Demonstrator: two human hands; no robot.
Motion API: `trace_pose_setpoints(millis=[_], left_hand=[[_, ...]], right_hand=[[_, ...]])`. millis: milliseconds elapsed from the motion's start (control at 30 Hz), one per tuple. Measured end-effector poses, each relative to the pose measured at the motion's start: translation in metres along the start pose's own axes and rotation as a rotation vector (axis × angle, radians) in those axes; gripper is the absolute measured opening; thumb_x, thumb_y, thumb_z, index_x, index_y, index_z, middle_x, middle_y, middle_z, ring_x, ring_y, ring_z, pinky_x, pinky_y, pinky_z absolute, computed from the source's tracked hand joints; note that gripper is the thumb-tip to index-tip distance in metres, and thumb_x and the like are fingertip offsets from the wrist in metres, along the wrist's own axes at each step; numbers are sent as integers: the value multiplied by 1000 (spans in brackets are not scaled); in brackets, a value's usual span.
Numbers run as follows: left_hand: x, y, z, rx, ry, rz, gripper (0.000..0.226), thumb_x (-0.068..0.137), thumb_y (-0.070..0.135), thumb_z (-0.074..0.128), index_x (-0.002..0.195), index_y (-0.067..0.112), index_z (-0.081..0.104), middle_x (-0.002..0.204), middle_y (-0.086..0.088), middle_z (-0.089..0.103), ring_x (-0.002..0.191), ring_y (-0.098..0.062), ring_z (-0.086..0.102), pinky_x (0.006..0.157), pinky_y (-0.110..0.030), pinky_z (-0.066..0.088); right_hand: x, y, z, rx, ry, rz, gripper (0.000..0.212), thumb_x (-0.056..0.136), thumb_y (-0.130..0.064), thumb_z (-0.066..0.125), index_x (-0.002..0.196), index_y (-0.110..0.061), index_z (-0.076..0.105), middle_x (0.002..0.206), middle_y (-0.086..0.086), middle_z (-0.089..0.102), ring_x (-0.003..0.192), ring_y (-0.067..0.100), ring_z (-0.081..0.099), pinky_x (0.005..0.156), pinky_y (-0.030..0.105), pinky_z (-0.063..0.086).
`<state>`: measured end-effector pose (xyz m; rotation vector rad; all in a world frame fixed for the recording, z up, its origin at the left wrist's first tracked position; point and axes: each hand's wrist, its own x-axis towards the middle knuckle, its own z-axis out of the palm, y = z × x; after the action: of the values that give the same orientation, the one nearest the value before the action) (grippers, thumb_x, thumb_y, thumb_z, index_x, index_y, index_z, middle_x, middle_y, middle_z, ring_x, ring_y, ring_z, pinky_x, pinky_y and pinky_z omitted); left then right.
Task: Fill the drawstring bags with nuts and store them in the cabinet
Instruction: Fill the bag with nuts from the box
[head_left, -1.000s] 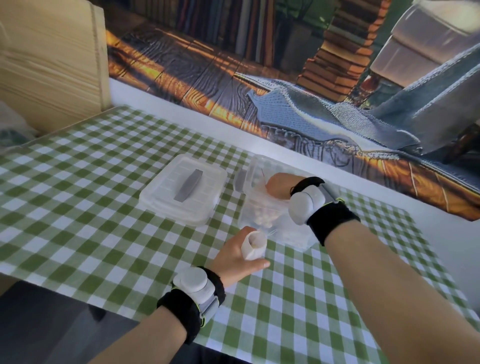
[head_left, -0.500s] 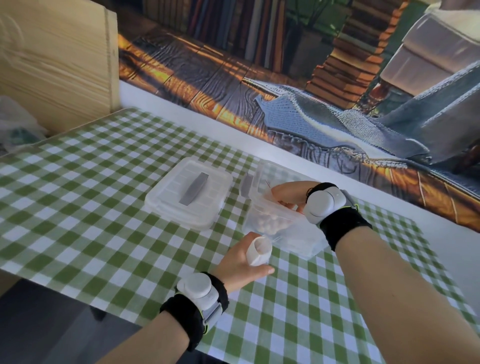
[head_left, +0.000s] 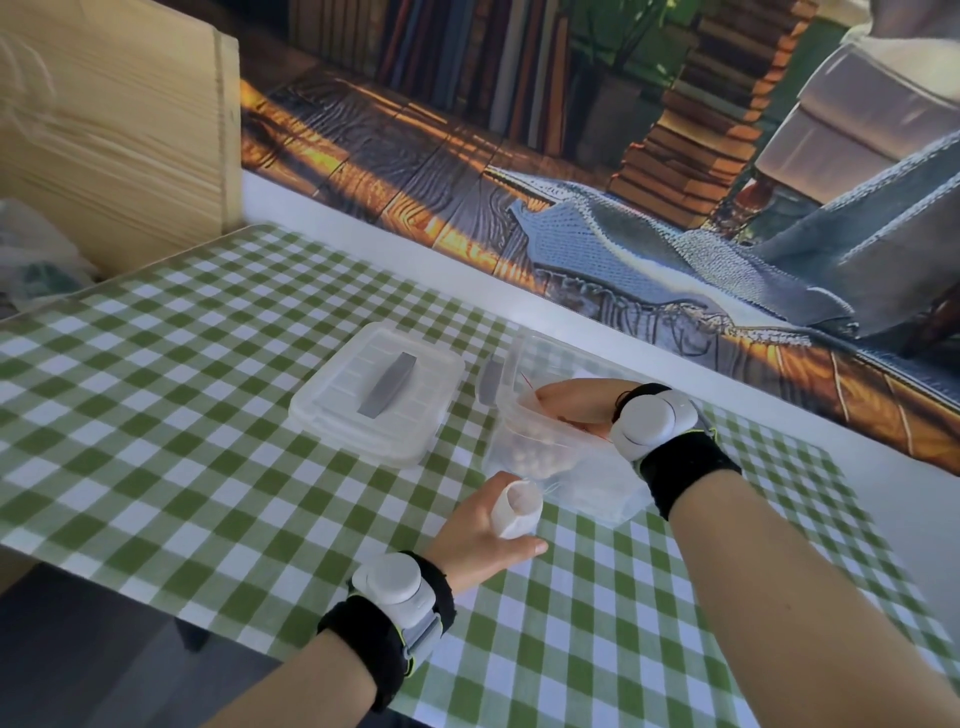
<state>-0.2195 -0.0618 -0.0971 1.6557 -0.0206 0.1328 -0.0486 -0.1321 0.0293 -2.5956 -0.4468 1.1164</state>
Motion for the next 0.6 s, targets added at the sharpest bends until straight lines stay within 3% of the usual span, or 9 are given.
trace_pose_setpoints(millis=[100,267,333,433,533,600], left_hand=[[0,0,0,2,0,-4,36,80,18,72,102,34,49,88,16,52,76,12,51,67,-4,42],[0,0,0,23,5,0,37,79,20,73,101,37,48,88,16,53,77,12,51,68,-5,42],[0,0,0,23,4,-3,37,79,20,72,101,36,48,89,16,53,78,13,51,68,-5,42],[0,0,0,17,2,-8,36,77,25,71,103,36,48,89,16,53,78,11,51,68,-5,42],[0,0,0,17,1,-14,36,76,26,71,102,36,48,89,16,53,78,9,52,68,-6,42],[0,0,0,12,2,-23,37,75,29,70,104,35,48,89,15,53,78,9,52,68,-7,43]], right_hand=[[-7,-1,0,70,-6,-28,20,87,-22,52,98,-10,65,96,4,63,87,21,59,82,33,49],[-6,1,-1,154,-74,-27,16,90,-14,52,100,-10,63,95,5,61,89,21,58,78,28,50],[-4,-1,-2,225,-80,0,8,87,-12,51,85,-12,58,83,4,52,77,18,50,69,24,43],[-2,-4,-1,269,-129,30,22,88,-17,51,67,-16,44,69,0,38,65,15,36,64,22,33],[-3,-5,1,231,-136,34,4,87,-17,52,88,-17,48,84,3,44,82,19,42,72,24,39],[-1,-3,0,240,-118,16,8,85,-15,54,93,-15,52,93,5,49,88,21,46,78,27,42]])
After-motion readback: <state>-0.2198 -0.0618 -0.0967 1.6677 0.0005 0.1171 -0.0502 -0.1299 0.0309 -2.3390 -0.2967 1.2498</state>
